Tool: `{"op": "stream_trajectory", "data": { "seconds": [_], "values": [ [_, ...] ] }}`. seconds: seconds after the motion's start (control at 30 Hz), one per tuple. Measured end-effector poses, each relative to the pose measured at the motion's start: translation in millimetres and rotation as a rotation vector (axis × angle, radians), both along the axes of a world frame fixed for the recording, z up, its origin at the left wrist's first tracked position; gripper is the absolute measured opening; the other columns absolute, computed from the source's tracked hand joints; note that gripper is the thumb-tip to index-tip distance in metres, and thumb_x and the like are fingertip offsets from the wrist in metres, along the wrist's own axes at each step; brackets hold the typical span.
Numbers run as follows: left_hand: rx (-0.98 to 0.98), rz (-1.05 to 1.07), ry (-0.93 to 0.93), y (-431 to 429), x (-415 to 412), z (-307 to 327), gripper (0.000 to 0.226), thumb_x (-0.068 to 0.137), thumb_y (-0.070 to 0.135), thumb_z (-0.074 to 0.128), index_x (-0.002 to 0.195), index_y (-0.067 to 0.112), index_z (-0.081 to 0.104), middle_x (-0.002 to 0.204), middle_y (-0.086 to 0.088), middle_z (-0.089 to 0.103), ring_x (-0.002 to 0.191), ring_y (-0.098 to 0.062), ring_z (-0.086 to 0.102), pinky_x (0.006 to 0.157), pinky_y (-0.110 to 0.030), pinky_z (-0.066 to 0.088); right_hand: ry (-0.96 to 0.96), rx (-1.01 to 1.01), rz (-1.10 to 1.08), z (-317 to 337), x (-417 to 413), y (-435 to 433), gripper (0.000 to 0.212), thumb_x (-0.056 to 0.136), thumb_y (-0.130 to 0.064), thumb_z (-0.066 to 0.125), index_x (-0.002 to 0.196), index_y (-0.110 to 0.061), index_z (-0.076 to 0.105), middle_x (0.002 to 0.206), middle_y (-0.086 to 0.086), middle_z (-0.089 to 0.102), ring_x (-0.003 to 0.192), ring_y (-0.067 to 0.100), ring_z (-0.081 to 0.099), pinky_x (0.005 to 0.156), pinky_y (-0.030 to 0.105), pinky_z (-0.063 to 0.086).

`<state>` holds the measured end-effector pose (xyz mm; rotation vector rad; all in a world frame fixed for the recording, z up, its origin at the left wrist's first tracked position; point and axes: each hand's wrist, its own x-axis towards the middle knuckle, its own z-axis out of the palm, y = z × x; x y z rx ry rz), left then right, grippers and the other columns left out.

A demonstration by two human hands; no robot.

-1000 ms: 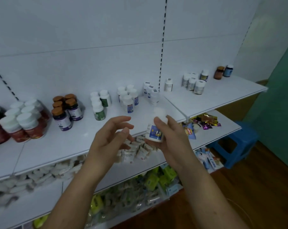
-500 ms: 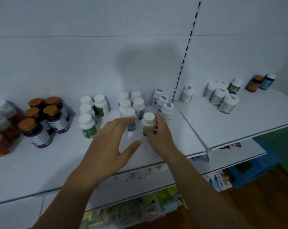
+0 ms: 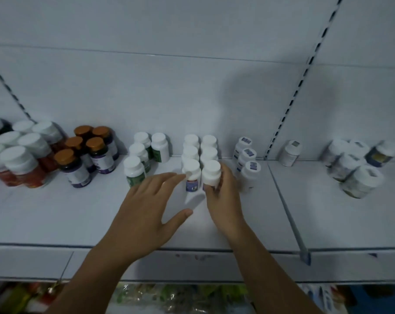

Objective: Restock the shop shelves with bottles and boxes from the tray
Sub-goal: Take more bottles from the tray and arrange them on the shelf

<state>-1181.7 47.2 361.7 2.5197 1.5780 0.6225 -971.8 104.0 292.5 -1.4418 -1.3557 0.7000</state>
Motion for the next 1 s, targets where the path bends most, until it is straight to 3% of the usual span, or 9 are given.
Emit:
{"op": "stream_trajectory", "data": {
  "seconds": [0.2,0.33,0.4,0.47,0.57,0.73,1.0],
  "values": [
    [0.035,0.137,0.014,-31.0,21.3,10.1,0.068,0.098,0.072,0.045,0.157,0.038,0.036,0.154,0.014,0.046,0.141,-0.014,0.045,0.107,-0.039,0.044,-0.011,0.019,0.028,5.8,5.5,3.4,0.061,0.094,-0.008,0.071,0.149,-0.018,0.046,0.136,0.005,0.058,0.125,0.020,0.057,0.106,0.030,0.048],
    [0.064,0.196,0.054,-55.5,37.2,18.6,0.068,0.098,0.071,0.046,0.156,0.036,0.038,0.153,0.013,0.046,0.140,-0.013,0.045,0.107,-0.039,0.044,0.006,0.026,0.033,15.1,9.0,-7.1,0.064,0.092,-0.004,0.072,0.149,-0.010,0.044,0.138,0.013,0.056,0.126,0.022,0.051,0.101,0.019,0.035],
    [0.067,0.244,0.073,-68.3,41.8,21.7,0.069,0.098,0.071,0.047,0.156,0.036,0.037,0.154,0.013,0.045,0.140,-0.013,0.045,0.108,-0.038,0.044,0.022,0.038,0.086,19.2,11.7,-24.0,0.070,0.091,-0.001,0.069,0.152,-0.015,0.039,0.145,0.011,0.050,0.129,0.012,0.044,0.110,0.024,0.035],
    [0.070,0.304,0.091,-83.1,42.0,24.7,0.070,0.098,0.073,0.046,0.157,0.036,0.036,0.155,0.013,0.045,0.141,-0.012,0.044,0.110,-0.038,0.043,0.039,0.068,0.189,24.4,14.6,-50.0,0.073,0.094,-0.006,0.068,0.156,-0.024,0.033,0.151,0.002,0.041,0.138,0.015,0.041,0.117,0.031,0.037],
    [0.072,0.416,0.140,-110.9,29.4,29.9,0.073,0.097,0.074,0.044,0.158,0.035,0.034,0.156,0.012,0.045,0.143,-0.014,0.043,0.113,-0.041,0.040,0.002,0.128,0.382,44.6,16.4,-89.8,0.064,0.101,-0.024,0.065,0.156,-0.034,0.032,0.156,-0.005,0.034,0.145,0.012,0.038,0.113,0.022,0.038],
    [0.031,0.646,0.226,-176.7,-11.7,34.9,0.079,0.096,0.079,0.042,0.161,0.038,0.027,0.162,0.011,0.039,0.148,-0.017,0.039,0.117,-0.047,0.036,-0.356,0.226,0.814,87.4,-22.1,-123.4,0.071,0.100,-0.062,0.049,0.161,-0.042,0.018,0.172,-0.006,0.017,0.159,0.016,0.013,0.126,0.048,0.028],
    [-0.081,1.087,0.267,-305.9,-111.2,33.2,0.092,0.089,0.089,0.031,0.165,0.043,0.006,0.174,0.010,0.017,0.160,-0.021,0.019,0.128,-0.048,0.021,-0.847,0.426,1.174,99.6,-153.9,-176.1,0.085,0.098,-0.075,0.035,0.164,-0.036,-0.002,0.175,-0.002,0.000,0.161,0.022,-0.005,0.130,0.054,0.006]
  ]
}}
